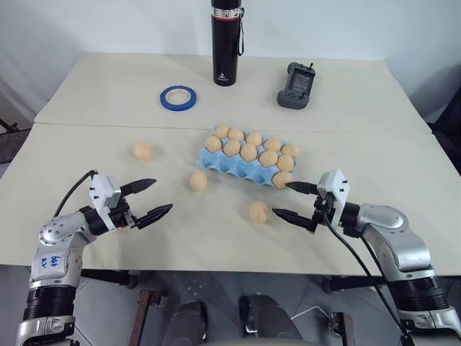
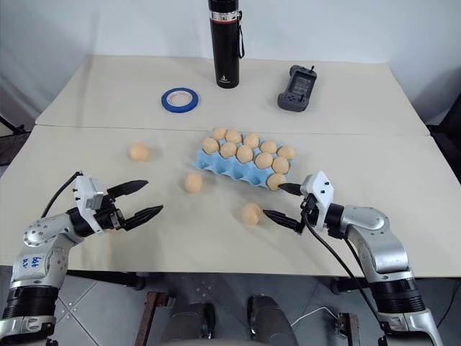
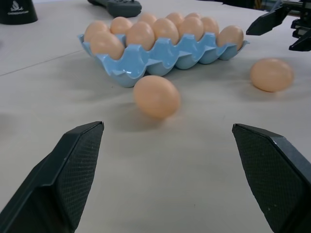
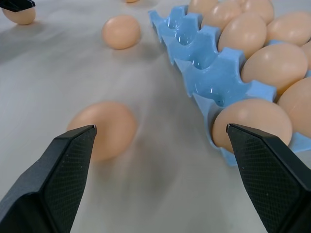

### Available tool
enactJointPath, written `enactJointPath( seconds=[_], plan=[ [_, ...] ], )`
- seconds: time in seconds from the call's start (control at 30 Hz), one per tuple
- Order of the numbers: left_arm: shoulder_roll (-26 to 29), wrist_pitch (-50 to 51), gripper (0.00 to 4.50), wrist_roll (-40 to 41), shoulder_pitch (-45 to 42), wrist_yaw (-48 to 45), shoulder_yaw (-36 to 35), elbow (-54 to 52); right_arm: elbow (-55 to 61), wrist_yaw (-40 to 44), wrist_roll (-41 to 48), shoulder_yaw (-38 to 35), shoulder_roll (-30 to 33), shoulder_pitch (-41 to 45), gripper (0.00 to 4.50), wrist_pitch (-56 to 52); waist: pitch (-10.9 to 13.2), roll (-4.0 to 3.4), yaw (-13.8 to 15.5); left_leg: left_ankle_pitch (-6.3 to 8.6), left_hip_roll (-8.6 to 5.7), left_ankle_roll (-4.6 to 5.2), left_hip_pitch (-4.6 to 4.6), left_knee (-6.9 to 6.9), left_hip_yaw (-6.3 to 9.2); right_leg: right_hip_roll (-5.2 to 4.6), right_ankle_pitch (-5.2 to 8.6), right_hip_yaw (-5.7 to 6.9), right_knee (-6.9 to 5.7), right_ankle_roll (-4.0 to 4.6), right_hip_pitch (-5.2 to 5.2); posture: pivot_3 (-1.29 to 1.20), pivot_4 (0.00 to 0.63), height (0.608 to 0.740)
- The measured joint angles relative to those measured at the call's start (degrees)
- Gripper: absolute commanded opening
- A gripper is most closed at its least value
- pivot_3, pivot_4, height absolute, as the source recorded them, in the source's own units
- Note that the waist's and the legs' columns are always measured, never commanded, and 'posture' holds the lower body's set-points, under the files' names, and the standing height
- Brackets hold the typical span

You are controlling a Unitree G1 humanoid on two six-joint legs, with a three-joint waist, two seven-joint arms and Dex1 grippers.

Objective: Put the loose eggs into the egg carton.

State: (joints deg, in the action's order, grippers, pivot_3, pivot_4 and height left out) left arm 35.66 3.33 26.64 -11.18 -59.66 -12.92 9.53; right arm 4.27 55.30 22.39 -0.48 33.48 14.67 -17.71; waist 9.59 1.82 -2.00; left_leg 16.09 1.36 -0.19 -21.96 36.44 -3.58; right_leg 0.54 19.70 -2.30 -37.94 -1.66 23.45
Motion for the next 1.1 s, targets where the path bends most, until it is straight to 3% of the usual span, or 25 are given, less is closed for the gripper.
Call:
enactJointPath(
  seconds=[0.43, 0.67, 0.83, 1.1],
  plan=[
    [-0.4, 0.8, 4.50, 0.2, -1.5, 0.4, 0.0, -0.2, 6.8, -3.2, 2.4, -1.6, 0.1, -0.6, 4.48, -3.5, 0.0, 0.00, 0.1, 0.00, 0.00, 0.00, -0.01, 0.03, 0.04, 0.00, 0.00, 0.04, -0.03, 0.00, -0.01, 0.00, 0.150, 0.740],
    [-0.1, 1.0, 4.50, 1.1, -0.8, -2.6, 0.0, -2.2, 20.4, -9.4, 7.6, -5.2, 3.5, -7.4, 4.48, -16.8, 0.0, 0.00, 0.3, 0.00, 0.01, -0.01, -0.06, 0.03, 0.14, -0.02, 0.00, 0.13, -0.02, 0.00, -0.01, 0.00, 0.150, 0.740],
    [0.0, 1.0, 4.50, 1.1, -1.1, -6.4, 1.6, -2.0, 27.6, -15.4, 8.6, -5.3, 2.6, -11.7, 4.48, -21.7, 0.0, 0.01, 0.0, -0.03, 0.00, 0.02, -0.05, 0.12, 0.11, -0.02, 0.00, 0.10, -0.05, 0.00, -0.04, 0.00, 0.150, 0.740],
    [-0.8, 0.7, 4.50, 1.1, -3.8, -11.3, 5.0, -1.0, 28.5, -23.4, 4.8, 3.1, -1.4, -9.4, 4.48, -25.1, 0.0, 0.01, -0.2, -0.02, 0.00, 0.03, -0.12, 0.42, 0.13, -0.02, -0.01, 0.13, -0.16, 0.01, -0.03, 0.00, 0.150, 0.740]
  ],
)
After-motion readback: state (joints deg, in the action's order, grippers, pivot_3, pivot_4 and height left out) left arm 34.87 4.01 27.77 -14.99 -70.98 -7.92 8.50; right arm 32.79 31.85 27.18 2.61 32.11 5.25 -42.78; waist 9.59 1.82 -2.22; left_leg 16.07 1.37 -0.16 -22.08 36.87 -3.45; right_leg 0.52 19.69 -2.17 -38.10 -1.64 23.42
